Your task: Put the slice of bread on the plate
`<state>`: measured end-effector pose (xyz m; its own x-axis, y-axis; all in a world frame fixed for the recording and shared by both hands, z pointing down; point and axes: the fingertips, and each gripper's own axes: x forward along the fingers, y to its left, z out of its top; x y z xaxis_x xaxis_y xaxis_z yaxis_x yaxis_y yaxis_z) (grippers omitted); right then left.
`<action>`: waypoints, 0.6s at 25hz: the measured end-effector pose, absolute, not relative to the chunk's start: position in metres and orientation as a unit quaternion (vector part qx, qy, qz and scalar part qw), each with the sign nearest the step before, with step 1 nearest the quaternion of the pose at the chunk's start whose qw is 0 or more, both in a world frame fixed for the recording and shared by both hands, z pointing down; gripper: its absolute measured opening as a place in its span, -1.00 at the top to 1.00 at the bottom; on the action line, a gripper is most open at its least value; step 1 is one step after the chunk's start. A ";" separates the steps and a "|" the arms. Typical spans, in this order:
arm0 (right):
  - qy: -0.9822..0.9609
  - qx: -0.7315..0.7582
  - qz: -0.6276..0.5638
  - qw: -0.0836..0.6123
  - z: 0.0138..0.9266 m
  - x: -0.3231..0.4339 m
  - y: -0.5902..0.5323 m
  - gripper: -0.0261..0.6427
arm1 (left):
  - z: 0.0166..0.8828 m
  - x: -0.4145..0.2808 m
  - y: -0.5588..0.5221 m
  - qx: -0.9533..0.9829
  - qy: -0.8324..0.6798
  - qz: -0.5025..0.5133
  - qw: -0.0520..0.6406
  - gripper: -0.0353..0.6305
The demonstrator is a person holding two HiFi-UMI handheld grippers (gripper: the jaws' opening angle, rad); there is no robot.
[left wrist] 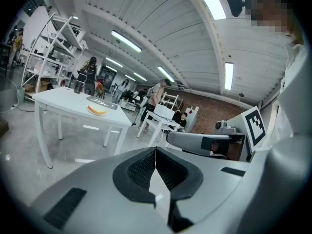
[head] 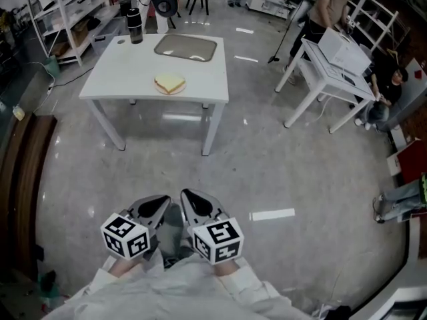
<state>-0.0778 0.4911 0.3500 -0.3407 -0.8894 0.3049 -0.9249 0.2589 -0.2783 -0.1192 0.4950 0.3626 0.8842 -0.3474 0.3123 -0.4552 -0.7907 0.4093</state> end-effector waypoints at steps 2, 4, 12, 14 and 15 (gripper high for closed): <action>-0.793 0.572 0.208 0.042 0.351 -0.075 0.478 0.88 | 0.363 -0.116 0.482 0.940 -0.214 0.111 0.242 0.87; -0.793 0.571 0.207 0.044 0.352 -0.075 0.463 0.88 | 0.365 -0.114 0.466 0.940 -0.213 0.112 0.243 0.87; -0.785 0.584 0.199 0.048 0.350 -0.064 0.364 0.88 | 0.362 -0.107 0.368 0.943 -0.201 0.108 0.243 0.87; -0.781 0.591 0.197 0.049 0.345 -0.061 0.337 0.88 | 0.357 -0.106 0.339 0.943 -0.197 0.107 0.244 0.87; -0.779 0.593 0.196 0.050 0.343 -0.060 0.325 0.88 | 0.356 -0.105 0.325 0.944 -0.195 0.107 0.245 0.87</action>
